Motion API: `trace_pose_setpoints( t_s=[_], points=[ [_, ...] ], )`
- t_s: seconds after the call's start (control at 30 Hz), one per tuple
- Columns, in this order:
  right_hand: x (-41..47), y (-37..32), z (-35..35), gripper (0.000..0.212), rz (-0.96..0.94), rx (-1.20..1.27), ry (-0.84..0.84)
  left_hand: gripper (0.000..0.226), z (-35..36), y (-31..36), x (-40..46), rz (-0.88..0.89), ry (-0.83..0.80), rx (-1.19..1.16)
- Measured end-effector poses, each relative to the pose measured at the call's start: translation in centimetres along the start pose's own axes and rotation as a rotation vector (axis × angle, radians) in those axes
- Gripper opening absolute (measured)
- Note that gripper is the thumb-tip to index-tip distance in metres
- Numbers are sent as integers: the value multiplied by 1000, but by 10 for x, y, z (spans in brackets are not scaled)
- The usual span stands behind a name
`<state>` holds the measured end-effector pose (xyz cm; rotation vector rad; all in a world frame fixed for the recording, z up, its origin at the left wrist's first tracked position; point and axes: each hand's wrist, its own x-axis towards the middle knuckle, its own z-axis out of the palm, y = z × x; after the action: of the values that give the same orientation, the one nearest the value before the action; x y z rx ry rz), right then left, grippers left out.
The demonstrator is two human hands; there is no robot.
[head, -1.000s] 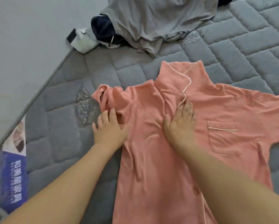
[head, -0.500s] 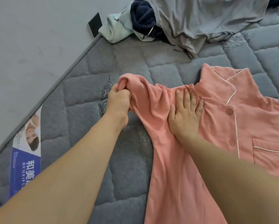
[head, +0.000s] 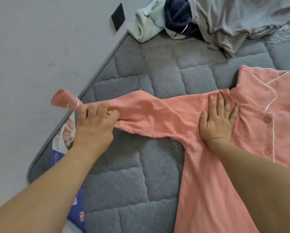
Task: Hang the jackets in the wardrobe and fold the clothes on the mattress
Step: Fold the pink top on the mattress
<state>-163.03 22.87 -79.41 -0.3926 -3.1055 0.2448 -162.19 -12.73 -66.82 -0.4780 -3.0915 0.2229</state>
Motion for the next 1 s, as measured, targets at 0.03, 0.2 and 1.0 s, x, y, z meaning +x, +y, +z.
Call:
trace_pose_setpoints(
  t_s=[0.03, 0.2, 1.0],
  points=[
    [0, 0, -1, 66, 6, 7, 0, 38, 0, 2, -7, 30, -266, 51],
    [1, 3, 4, 65, -1, 19, 23, 60, 15, 12, -1, -310, -423, -267],
    [1, 0, 3, 65, -2, 18, 34, 51, 37, -55, 11, -817, -89, 2]
  ],
)
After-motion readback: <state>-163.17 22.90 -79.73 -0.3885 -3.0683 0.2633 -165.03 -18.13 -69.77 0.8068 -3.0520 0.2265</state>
